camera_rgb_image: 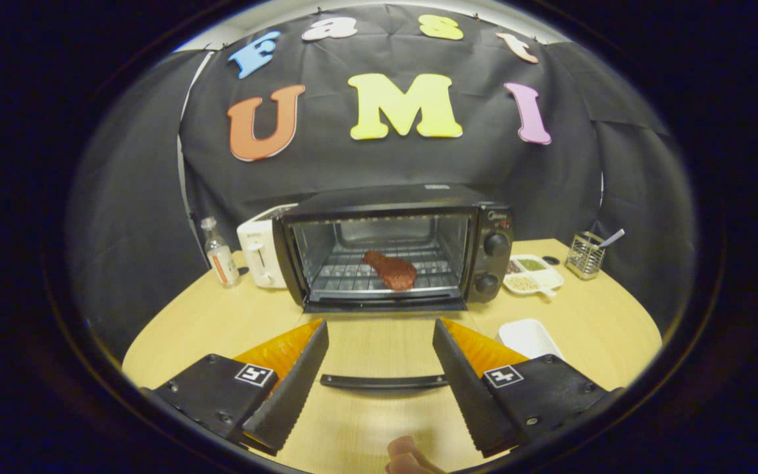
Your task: Open the toaster oven, put the food inside, and close the toaster oven door.
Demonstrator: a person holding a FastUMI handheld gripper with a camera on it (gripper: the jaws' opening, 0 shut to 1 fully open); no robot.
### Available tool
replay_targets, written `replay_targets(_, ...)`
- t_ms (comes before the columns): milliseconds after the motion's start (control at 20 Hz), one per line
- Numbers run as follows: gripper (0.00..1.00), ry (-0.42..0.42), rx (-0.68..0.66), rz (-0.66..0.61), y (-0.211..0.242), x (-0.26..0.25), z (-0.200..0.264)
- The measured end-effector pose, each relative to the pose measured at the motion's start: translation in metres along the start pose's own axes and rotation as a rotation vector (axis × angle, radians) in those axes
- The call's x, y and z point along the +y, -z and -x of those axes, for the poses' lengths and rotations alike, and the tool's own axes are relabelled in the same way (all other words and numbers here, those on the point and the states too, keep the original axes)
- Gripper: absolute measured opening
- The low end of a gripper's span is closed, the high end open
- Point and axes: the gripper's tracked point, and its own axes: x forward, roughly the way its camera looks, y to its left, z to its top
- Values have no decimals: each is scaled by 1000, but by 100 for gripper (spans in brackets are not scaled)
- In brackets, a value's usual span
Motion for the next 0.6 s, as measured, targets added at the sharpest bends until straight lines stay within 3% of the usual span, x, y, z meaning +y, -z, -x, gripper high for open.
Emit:
replay_targets(250,100,33,129,12,53,-1,-10)
replay_targets(600,100,40,242,8,89,0,-23)
